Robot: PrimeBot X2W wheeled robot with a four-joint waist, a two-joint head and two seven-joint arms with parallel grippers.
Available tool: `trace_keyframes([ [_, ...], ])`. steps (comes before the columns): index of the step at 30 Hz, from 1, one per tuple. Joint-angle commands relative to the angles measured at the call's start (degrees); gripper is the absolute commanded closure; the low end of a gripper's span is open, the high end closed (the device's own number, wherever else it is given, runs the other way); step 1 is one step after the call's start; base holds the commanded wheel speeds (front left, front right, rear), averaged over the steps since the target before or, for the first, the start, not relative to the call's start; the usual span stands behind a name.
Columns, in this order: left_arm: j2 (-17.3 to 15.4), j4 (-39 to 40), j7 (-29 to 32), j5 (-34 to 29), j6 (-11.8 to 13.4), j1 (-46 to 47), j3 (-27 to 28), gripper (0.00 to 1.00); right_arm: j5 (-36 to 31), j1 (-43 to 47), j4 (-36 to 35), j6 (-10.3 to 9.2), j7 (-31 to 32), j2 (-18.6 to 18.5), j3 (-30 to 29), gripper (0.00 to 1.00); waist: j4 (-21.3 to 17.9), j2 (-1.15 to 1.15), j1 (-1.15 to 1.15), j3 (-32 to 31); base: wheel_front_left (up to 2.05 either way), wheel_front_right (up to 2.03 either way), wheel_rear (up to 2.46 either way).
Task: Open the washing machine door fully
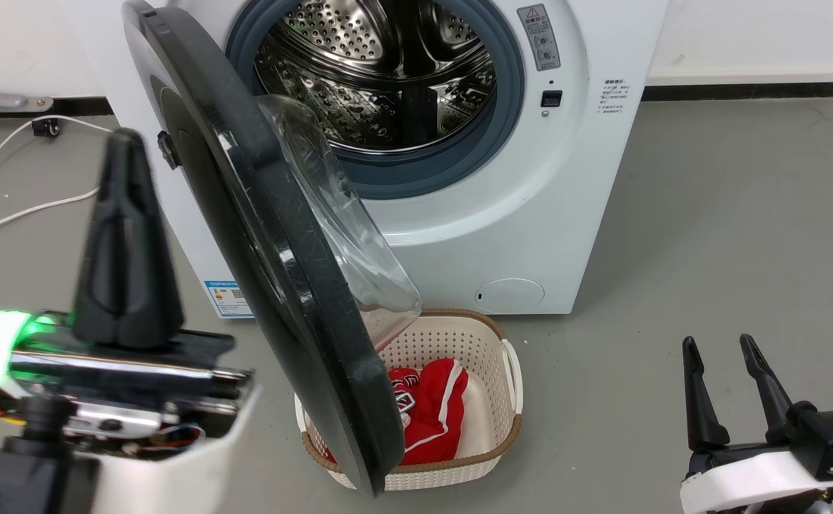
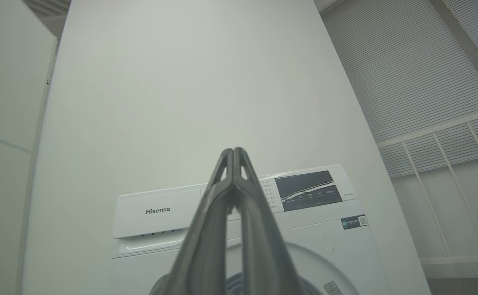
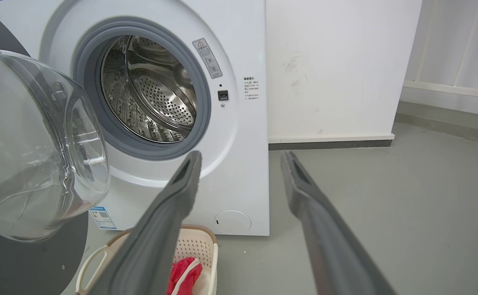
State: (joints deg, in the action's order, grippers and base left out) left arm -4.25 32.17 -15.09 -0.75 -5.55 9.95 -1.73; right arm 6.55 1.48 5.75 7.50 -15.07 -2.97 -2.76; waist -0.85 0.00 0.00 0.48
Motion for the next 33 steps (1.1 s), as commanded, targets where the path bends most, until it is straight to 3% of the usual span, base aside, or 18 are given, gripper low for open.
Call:
trace_keyframes([
  [1,0.1,0.3,-0.1,0.2,-0.2,-0.1,-0.7,1.00,0.2,-0.2,0.2,-0.03,-0.1,0.2,0.0,0.00,0.0,0.00,0.00,0.0,0.00,0.00,0.00],
  [8,0.3,-0.5,1.6,3.7,-1.4,-3.5,-12.3,1.00,0.6,-0.1,0.6,-0.02,-0.1,0.2,0.2,0.00,0.1,0.00,0.00,-0.1,0.00,0.00,0.00],
  [15,-1.0,-4.8,9.6,9.0,-1.7,-9.0,-22.5,1.00,0.7,0.2,1.2,-0.03,-0.1,0.2,0.5,0.00,0.5,0.00,0.00,-0.3,0.00,0.00,0.00],
  [25,-2.4,-9.8,24.5,12.5,0.4,-19.0,-27.0,1.00,0.4,0.9,1.8,-0.03,-0.1,0.2,0.7,0.00,1.0,0.00,0.00,0.0,0.00,0.00,0.00],
  [33,-1.9,-17.1,19.4,10.4,2.8,-17.8,-26.1,1.00,1.0,-0.2,2.2,-0.03,-0.1,0.2,1.7,0.00,0.6,0.00,0.00,1.1,0.00,0.00,0.00],
])
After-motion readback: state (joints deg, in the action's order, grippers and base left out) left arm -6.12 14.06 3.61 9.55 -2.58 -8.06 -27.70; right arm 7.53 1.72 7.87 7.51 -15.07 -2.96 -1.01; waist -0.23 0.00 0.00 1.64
